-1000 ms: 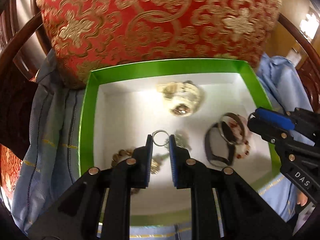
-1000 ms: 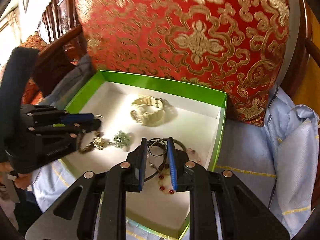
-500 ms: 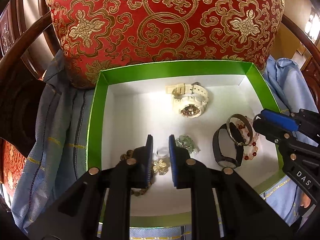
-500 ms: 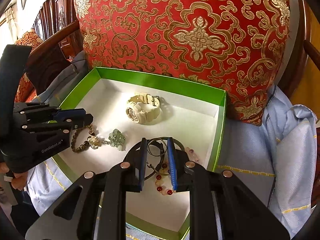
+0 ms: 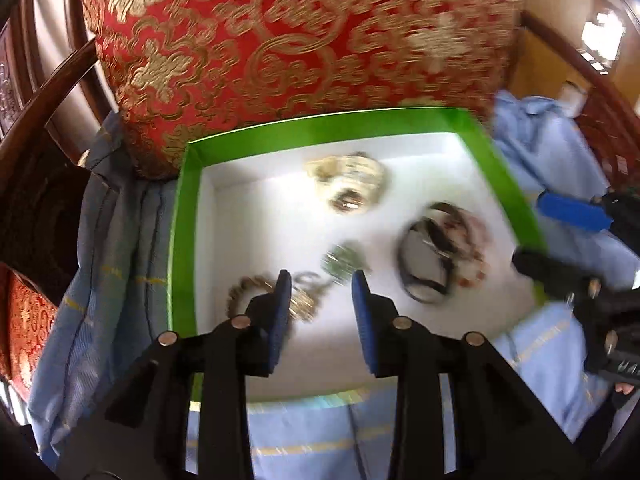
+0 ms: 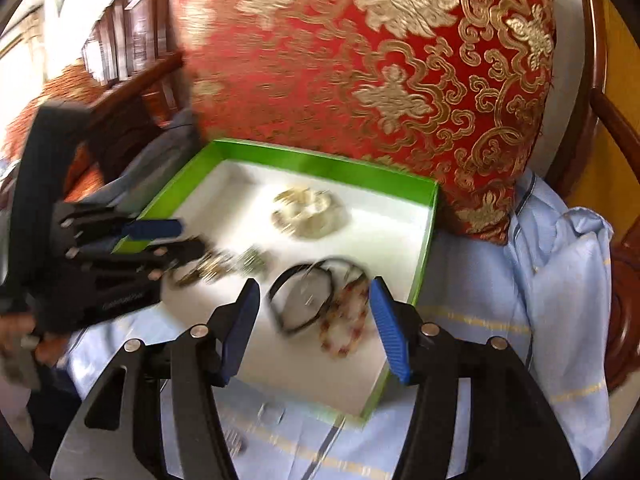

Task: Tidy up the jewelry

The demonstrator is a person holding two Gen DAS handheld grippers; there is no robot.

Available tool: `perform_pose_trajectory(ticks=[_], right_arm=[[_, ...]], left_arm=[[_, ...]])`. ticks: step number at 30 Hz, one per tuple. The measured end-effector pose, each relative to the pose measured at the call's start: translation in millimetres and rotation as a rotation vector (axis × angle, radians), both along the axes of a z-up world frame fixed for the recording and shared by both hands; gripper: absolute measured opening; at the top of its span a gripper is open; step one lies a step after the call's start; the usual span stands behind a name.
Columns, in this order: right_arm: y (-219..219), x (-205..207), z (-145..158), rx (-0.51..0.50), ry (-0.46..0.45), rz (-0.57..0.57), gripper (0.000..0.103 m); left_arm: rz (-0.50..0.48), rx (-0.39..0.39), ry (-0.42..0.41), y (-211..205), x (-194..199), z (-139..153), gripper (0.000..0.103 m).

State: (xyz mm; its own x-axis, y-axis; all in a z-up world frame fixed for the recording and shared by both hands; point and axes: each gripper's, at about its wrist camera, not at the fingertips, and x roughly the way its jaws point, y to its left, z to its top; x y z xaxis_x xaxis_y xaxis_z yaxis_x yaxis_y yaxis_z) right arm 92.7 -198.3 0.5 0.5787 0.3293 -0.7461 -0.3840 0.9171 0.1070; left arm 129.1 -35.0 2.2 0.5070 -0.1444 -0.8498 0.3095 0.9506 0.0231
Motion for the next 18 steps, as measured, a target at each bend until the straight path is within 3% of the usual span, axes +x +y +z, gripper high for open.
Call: perform_pose_trajectory(ticks=[4,6,9,13,18], right_arm=[[8.1,-44.7,-16.8,-0.019,0.044,0.154,0.055],[15.7,-54.7,-41.9,-0.083,0.090,0.181,0.043],[17.4,-46.3,-72.4,-0.141,0.160,0.144,0.031],[19.2,-38.1,-90.1,-0.165,0.171,0.115,0.031],[30.2,-38.0,-93.0,-0.168,0.170,0.138,0.032]], left_arm=[[-0.055,0.005,-0.040,-8.2,-38.4,10.2,0.050],[-0.079,-0.005,-0.025,-12.2,-55.9,5.4,0.050],[-0.091,-0.015,0.093,-18.3,-73.6,-22.0,0.050],[-0.123,0.044,0.164,-29.6,-93.6,-51.4,0.050],[-0.147,0.033,0.191,-30.4,-103.1,-59.0,0.050]])
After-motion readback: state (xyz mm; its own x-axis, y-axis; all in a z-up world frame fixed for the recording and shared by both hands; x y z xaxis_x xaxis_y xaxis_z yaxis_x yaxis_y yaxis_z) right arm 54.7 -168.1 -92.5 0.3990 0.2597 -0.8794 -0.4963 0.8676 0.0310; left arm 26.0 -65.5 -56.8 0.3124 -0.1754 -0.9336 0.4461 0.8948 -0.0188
